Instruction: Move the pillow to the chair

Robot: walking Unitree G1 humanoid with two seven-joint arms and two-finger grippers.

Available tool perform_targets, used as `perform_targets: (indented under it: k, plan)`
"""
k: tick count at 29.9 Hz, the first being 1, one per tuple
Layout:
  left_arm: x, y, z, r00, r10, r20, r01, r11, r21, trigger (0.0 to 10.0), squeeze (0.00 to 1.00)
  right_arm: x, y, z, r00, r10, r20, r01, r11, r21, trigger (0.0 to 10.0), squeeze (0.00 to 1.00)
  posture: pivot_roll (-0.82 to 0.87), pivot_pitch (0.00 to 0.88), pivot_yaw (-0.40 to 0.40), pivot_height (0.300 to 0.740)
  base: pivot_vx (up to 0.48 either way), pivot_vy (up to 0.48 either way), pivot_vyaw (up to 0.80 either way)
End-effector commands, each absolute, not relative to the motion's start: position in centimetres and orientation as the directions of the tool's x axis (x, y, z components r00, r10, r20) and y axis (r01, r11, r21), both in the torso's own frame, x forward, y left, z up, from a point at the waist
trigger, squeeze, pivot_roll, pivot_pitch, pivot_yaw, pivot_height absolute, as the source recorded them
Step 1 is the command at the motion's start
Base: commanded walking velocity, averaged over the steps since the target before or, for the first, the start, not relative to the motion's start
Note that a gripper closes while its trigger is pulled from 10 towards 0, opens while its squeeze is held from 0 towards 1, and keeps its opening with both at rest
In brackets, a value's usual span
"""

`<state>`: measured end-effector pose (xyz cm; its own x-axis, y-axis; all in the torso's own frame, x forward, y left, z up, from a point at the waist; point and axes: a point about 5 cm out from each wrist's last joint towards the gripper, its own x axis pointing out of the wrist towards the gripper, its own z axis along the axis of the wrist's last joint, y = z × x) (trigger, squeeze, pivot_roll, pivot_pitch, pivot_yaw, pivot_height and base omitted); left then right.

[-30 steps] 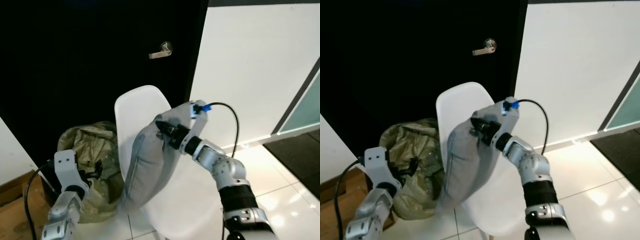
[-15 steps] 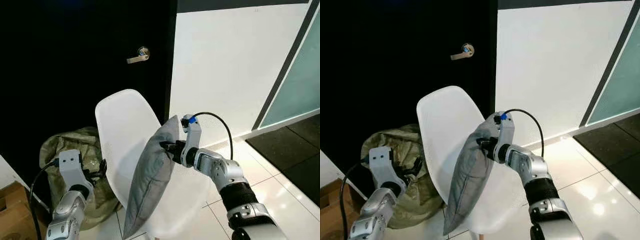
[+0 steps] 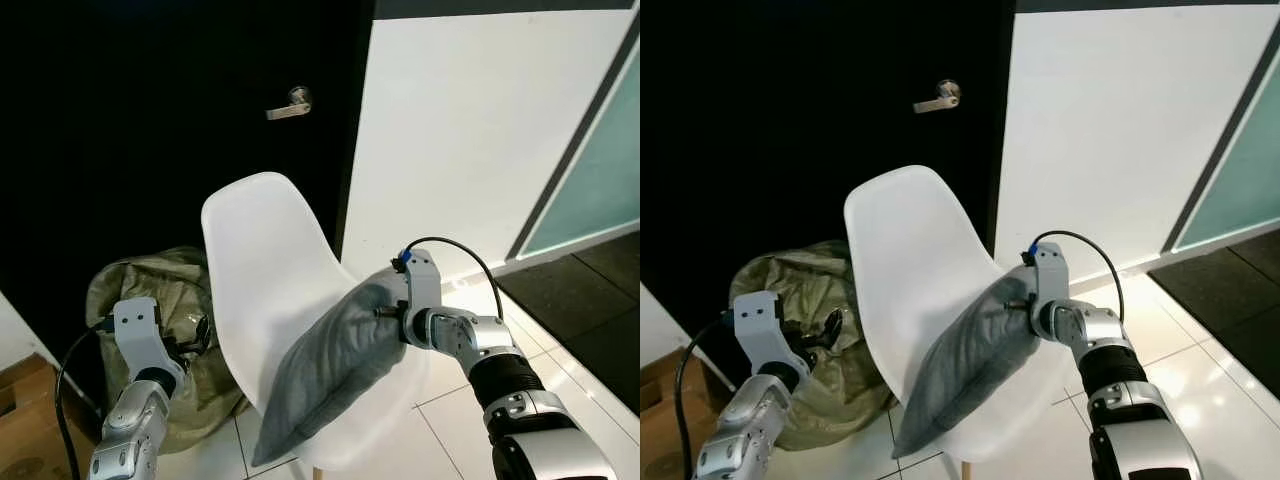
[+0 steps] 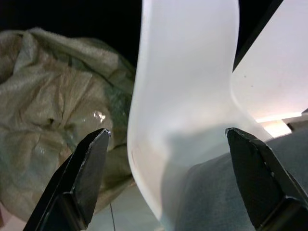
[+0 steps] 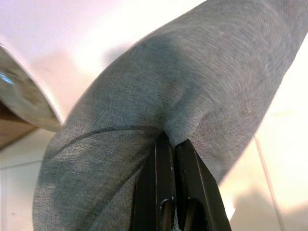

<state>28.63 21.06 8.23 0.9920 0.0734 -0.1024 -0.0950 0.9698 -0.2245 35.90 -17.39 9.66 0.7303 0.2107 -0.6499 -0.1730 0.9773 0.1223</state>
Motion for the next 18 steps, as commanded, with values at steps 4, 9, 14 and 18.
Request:
perform_targets:
  k: [4,9,14,18]
  plan:
    - [28.1,21.3,8.3,0.99,0.089,-0.111,-0.113,0.965,-0.235,10.0,0.0,35.1,-17.8,7.6,0.684,0.156,-0.713,-0.165,0.985,0.056,10.0,0.0,-0.09,0.071,-0.017,0.645,0.0,0.0,0.0]
    - [28.1,21.3,8.6,0.991,0.089,-0.103,-0.112,0.964,-0.241,10.0,0.0,34.7,-18.0,6.6,0.656,0.129,-0.744,-0.178,0.984,0.014,10.0,0.0,-0.09,0.077,-0.015,0.63,0.0,0.0,0.0]
    - [28.1,21.2,8.9,0.991,0.09,-0.097,-0.111,0.964,-0.243,10.0,0.0,34.3,-18.5,5.7,0.647,0.072,-0.76,-0.186,0.98,-0.066,10.0,0.0,-0.08,0.088,-0.019,0.61,0.0,0.0,0.0]
    - [28.1,21.2,9.0,0.991,0.09,-0.095,-0.111,0.963,-0.244,10.0,0.0,34.3,-18.9,5.6,0.657,0.039,-0.753,-0.188,0.976,-0.112,10.0,0.0,-0.08,0.09,-0.02,0.6,0.0,0.0,0.0]
